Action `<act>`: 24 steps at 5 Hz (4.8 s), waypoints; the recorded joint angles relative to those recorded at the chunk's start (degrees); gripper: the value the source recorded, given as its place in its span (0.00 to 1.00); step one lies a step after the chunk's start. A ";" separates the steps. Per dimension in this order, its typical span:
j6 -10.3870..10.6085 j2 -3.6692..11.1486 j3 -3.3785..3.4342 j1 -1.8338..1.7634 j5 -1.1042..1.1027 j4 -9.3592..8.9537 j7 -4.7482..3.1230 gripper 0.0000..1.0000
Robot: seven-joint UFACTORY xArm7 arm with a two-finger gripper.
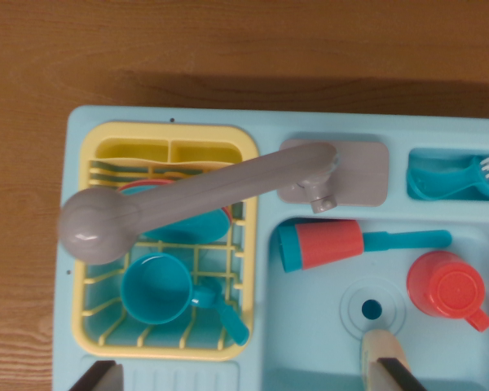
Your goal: Pick detergent from the sink
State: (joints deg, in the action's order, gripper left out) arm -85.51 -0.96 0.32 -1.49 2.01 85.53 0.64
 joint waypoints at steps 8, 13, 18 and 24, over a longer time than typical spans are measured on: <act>7.60 0.44 -1.48 0.92 -0.02 -7.79 -2.74 0.00; 14.97 0.87 -2.91 1.81 -0.04 -15.34 -5.40 0.00; 20.18 1.18 -3.93 2.44 -0.05 -20.68 -7.28 0.00; 27.91 1.63 -5.43 3.38 -0.07 -28.61 -10.07 0.00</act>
State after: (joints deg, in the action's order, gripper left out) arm -57.60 0.67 -5.11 1.88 1.93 56.92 -9.43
